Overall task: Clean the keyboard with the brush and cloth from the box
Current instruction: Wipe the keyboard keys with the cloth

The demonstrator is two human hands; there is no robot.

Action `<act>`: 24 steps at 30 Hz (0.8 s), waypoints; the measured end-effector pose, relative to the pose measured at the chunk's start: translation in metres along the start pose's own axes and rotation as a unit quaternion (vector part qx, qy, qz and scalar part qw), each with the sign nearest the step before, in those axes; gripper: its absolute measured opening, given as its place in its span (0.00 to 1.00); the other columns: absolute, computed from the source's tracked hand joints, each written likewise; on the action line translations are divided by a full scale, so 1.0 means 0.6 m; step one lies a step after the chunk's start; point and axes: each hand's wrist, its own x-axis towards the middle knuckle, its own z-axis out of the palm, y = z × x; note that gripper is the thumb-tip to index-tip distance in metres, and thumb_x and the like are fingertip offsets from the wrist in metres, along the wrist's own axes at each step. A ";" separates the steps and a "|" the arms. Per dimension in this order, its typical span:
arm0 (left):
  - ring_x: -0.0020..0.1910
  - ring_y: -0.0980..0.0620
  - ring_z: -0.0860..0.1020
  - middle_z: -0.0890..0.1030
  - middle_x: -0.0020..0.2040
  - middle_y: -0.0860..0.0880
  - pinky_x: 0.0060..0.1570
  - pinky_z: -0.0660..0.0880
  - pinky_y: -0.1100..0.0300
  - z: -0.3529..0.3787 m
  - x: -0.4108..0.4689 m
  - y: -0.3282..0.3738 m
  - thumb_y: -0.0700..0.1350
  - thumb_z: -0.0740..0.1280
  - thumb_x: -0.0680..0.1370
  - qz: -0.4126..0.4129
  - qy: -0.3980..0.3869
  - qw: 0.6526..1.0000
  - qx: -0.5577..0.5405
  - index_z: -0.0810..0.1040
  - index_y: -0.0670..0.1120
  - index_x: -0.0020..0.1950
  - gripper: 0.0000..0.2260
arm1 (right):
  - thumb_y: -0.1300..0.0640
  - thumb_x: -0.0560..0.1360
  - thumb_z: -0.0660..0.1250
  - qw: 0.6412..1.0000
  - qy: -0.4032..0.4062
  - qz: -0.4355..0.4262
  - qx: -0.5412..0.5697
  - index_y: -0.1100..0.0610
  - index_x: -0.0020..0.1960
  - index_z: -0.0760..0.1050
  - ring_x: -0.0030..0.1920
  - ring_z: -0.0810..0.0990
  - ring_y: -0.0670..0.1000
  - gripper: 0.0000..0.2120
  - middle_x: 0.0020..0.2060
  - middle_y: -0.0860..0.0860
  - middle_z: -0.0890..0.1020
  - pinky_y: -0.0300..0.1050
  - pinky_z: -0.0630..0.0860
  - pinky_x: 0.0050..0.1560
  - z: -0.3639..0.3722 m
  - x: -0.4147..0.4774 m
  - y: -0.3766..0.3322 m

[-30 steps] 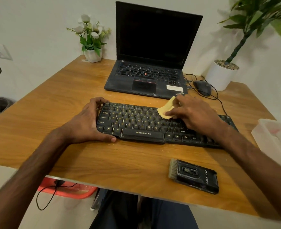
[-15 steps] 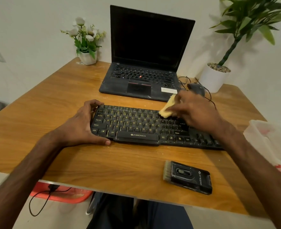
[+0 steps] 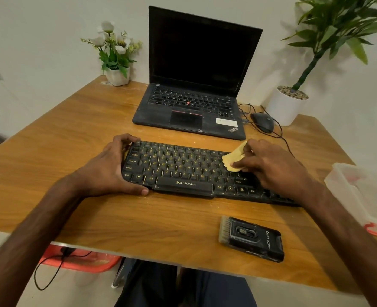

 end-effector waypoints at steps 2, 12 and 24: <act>0.71 0.54 0.66 0.64 0.72 0.54 0.72 0.68 0.47 0.001 0.001 -0.001 0.70 0.81 0.48 0.000 0.000 1.000 0.003 0.54 0.62 0.72 0.59 | 0.54 0.73 0.68 1.000 0.017 -0.007 0.020 0.45 0.57 0.82 0.48 0.71 0.48 0.14 0.49 0.49 0.74 0.44 0.67 0.41 -0.001 -0.023 -0.008; 0.71 0.54 0.65 0.63 0.73 0.55 0.72 0.68 0.48 0.000 -0.003 0.003 0.70 0.81 0.49 0.008 -0.003 1.000 0.005 0.54 0.61 0.71 0.58 | 0.54 0.75 0.70 0.997 0.034 0.062 0.021 0.49 0.58 0.82 0.48 0.72 0.47 0.12 0.49 0.49 0.74 0.36 0.65 0.37 0.013 -0.023 -0.009; 0.71 0.59 0.63 0.62 0.71 0.58 0.70 0.64 0.60 -0.001 -0.007 0.011 0.69 0.81 0.48 0.007 -0.009 1.000 -0.012 0.52 0.61 0.74 0.61 | 0.52 0.80 0.64 0.983 0.062 0.167 0.034 0.54 0.64 0.75 0.51 0.72 0.46 0.15 0.56 0.51 0.73 0.40 0.70 0.50 0.031 0.058 -0.053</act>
